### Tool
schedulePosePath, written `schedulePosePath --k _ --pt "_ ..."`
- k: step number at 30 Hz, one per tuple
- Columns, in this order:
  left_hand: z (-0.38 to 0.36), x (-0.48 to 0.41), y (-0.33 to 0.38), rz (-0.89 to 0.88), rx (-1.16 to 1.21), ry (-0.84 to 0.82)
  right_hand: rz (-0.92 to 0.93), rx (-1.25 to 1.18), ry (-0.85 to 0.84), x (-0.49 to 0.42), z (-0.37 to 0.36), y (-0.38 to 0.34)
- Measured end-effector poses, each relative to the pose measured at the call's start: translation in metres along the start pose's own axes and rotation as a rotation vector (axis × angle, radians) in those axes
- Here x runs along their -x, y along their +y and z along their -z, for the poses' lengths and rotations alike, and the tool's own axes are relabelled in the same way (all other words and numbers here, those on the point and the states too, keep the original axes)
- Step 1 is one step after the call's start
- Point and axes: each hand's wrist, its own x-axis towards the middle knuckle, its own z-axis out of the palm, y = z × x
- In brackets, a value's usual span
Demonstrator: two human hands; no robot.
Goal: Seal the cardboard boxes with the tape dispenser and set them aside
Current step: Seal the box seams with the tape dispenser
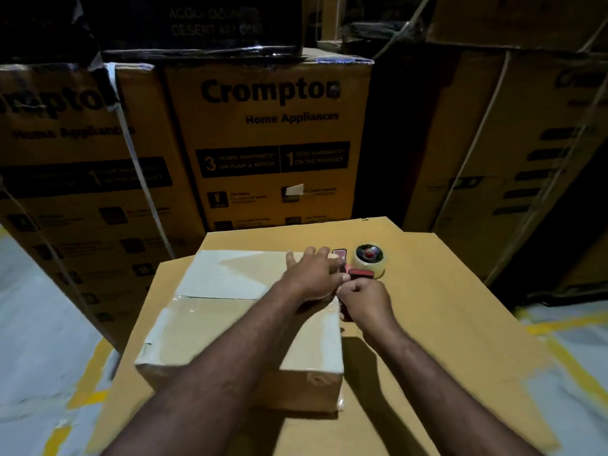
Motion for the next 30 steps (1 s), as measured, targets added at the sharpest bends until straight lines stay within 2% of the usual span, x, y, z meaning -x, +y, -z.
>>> schedulePosePath --k 4,8,13,19,22,27,30 --pt "-0.005 -0.005 -0.003 0.024 -0.007 -0.05 0.024 0.087 0.045 0.013 0.001 -0.007" --pt "-0.001 -0.008 -0.004 0.062 -0.019 -0.065 0.029 0.152 -0.006 0.046 0.0 -0.008" --pt "-0.006 -0.006 -0.001 0.068 -0.024 -0.036 -0.009 0.191 -0.014 0.094 0.008 -0.006" --pt "-0.011 -0.003 0.002 0.056 -0.044 -0.004 0.061 0.33 0.0 0.139 0.006 0.0" --pt "-0.013 0.0 0.003 0.047 -0.059 0.004 0.209 0.473 0.035 0.144 0.001 0.006" --pt "-0.017 0.009 0.008 0.075 -0.041 0.026 0.583 0.817 0.067 0.138 -0.001 0.008" --pt "-0.018 0.019 0.013 0.09 -0.033 0.049 0.804 0.917 0.1 0.129 -0.004 0.028"
